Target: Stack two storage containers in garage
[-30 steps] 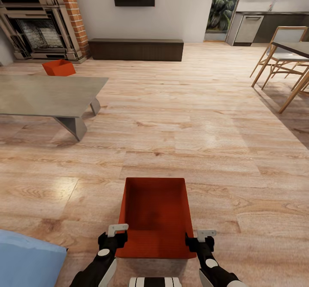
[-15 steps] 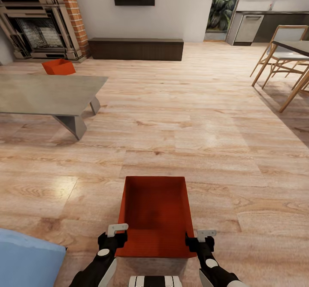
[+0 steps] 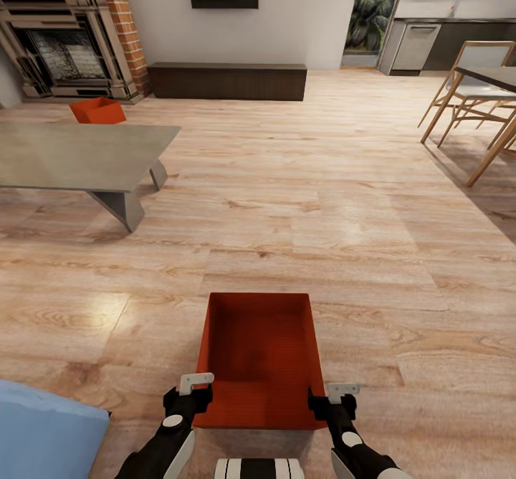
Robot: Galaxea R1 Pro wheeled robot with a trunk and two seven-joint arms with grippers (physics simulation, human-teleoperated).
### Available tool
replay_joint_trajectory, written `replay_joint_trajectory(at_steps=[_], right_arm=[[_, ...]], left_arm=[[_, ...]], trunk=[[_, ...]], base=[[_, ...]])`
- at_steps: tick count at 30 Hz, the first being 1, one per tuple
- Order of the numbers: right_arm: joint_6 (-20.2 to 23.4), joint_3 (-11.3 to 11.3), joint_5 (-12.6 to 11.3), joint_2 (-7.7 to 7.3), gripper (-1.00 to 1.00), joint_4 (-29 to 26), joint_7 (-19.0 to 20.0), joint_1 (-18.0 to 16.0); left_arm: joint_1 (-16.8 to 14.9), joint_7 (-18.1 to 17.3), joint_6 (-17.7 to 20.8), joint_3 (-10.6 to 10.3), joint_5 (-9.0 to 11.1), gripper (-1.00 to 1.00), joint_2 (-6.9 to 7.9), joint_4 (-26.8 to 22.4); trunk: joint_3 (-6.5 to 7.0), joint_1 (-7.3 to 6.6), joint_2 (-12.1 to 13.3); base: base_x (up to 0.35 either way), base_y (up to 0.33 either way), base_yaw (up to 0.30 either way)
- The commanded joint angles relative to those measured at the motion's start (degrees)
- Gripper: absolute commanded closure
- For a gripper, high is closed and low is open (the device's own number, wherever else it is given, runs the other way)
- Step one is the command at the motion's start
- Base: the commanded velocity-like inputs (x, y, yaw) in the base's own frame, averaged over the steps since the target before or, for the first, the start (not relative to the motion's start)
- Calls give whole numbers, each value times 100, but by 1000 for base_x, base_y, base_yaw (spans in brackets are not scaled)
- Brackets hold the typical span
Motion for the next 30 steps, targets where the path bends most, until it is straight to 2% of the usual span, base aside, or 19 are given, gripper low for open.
replay_joint_trajectory(at_steps=[1,30], right_arm=[[-3,32,30,5,-100,5,-56,-3],[-11,24,-19,38,-100,-5,-56,-3]], left_arm=[[-2,49,3,-45,60,-100,6,-4],[-2,49,3,-45,60,-100,6,-4]], trunk=[[-4,-1,-1],[-4,-1,-1]], base=[[0,0,0],[0,0,0]])
